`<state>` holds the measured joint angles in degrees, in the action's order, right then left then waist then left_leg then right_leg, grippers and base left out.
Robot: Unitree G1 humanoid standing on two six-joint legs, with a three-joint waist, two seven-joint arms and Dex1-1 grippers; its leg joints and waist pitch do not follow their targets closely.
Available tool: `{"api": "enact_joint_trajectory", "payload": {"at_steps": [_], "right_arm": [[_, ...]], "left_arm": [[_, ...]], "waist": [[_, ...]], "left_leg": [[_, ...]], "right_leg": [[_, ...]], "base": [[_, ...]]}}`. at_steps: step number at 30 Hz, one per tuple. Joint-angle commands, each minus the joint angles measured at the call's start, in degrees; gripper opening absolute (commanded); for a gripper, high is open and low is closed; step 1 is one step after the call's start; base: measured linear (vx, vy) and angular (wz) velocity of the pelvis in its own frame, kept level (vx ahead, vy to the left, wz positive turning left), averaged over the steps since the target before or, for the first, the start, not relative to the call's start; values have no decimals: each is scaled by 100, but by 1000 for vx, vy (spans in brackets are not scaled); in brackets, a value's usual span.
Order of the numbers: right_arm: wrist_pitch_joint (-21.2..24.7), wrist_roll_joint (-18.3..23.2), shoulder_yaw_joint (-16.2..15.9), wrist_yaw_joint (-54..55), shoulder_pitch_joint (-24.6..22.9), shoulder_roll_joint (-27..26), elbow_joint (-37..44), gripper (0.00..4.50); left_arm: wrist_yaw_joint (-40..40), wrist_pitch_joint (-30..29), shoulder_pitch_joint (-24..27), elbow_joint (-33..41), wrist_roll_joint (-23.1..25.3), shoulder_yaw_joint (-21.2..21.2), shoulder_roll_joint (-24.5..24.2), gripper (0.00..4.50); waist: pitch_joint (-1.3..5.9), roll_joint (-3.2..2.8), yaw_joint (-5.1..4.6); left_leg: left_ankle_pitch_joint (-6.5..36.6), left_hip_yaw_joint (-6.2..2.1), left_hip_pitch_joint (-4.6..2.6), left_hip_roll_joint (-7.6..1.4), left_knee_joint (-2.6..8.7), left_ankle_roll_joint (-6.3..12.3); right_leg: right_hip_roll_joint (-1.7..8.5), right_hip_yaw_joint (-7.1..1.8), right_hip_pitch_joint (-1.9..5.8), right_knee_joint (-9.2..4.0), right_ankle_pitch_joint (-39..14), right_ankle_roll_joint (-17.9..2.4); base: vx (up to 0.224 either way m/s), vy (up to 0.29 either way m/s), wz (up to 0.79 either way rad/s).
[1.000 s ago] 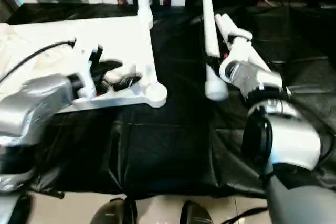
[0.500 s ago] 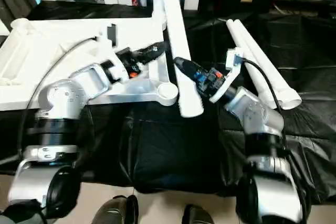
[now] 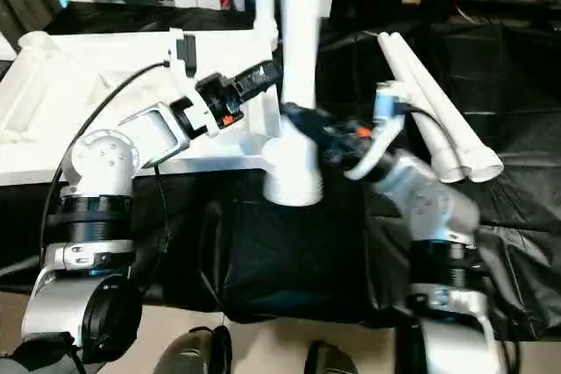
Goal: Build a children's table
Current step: Pick table leg
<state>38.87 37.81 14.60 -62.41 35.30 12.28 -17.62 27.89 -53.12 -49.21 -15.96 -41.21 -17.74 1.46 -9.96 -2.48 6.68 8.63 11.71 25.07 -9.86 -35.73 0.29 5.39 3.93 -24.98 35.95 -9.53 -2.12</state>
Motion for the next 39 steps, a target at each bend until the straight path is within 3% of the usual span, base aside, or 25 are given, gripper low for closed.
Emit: {"api": "enact_joint_trajectory", "payload": {"at_steps": [1, 6, 9, 12, 14, 15, 16, 19, 21, 22, 25, 28, 39], "right_arm": [[143, -30, -142, 182, -67, -5, 109, 181], [119, 1, -116, 334, -58, -11, 162, 180], [121, -24, -125, 423, -21, 28, 124, 180], [107, -190, -388, 316, -74, 146, 191, 180], [47, -465, -810, 256, -177, 258, 360, 180], [47, -465, -810, 256, -177, 258, 360, 180], [-76, -737, -1095, 303, -223, 318, 422, 180], [-131, -900, -1236, 424, -214, 331, 403, 180], [-360, -1234, -1442, 713, -144, 287, 334, 180], [-426, -1330, -1483, 831, -104, 258, 300, 180], [-518, -1486, -1588, 1054, -53, 208, 303, 180], [-617, -1604, -1680, 1238, -48, 112, 348, 180], [-911, -1840, -1760, 1760, 111, -214, 183, 180]], "left_arm": [[138, -128, 63, 221, -233, 88, 106, 362], [190, -188, 159, 364, -367, 62, 82, 344], [308, -248, 210, 488, -491, 103, 44, 378], [427, -208, 288, 630, -390, 355, -38, 406], [532, -125, 407, 783, -91, 801, -130, 421], [532, -125, 407, 783, -91, 801, -130, 422], [394, -14, 410, 716, 195, 1021, -136, 422], [173, 87, 376, 587, 400, 1109, -119, 422], [-282, 425, 307, 397, 643, 1028, 20, 422], [-467, 528, 267, 338, 655, 911, 94, 395], [-913, 805, 219, 308, 675, 655, 214, 388], [-1275, 922, 224, 354, 730, 447, 293, 344], [-1875, 1162, 336, 311, 946, 388, 339, 252]], "waist": [[718, 59, 23], [720, 42, 15], [719, 47, 22], [719, 45, 18], [729, 49, 24], [729, 44, 22], [742, 60, 17], [739, 62, 0], [728, 75, -13], [733, 83, -19], [745, 83, -29], [746, 67, -26], [772, 60, -57]], "left_leg": [[785, -213, -237, -306, 407, 391], [835, -211, -246, -314, 417, 337], [874, -213, -241, -311, 421, 288], [862, -216, -238, -308, 426, 289], [769, -219, -237, -315, 423, 301], [754, -225, -235, -323, 427, 309], [739, -218, -236, -312, 417, 312], [851, -221, -239, -321, 422, 251], [889, -215, -236, -316, 426, 194], [918, -210, -245, -315, 430, 171], [883, -212, -234, -308, 414, 206], [824, -213, -227, -297, 401, 297], [917, -212, -245, -301, 406, 274]], "right_leg": [[392, -230, 350, -433, -1096, -1336], [389, -232, 348, -431, -1051, -1327], [399, -236, 357, -432, -1099, -1321], [387, -237, 365, -432, -1106, -1247], [384, -245, 370, -427, -1042, -1187], [382, -244, 366, -425, -1042, -1170], [382, -248, 366, -428, -1054, -1133], [397, -252, 368, -446, -1264, -1079], [383, -255, 355, -467, -1321, -1054], [377, -257, 351, -467, -1326, -1047], [377, -253, 362, -447, -1179, -1111], [376, -253, 363, -440, -1089, -1124], [349, -247, 345, -452, -1161, -1056]], "base": [[0, 0, 0], [0, 0, 0], [0, 0, 0], [0, 0, 0], [0, 0, 0], [0, 0, 0], [0, 0, 0], [0, 0, 0], [0, 0, 0], [0, 0, 0], [0, 0, 0], [0, 0, 0], [0, 0, 0]]}}
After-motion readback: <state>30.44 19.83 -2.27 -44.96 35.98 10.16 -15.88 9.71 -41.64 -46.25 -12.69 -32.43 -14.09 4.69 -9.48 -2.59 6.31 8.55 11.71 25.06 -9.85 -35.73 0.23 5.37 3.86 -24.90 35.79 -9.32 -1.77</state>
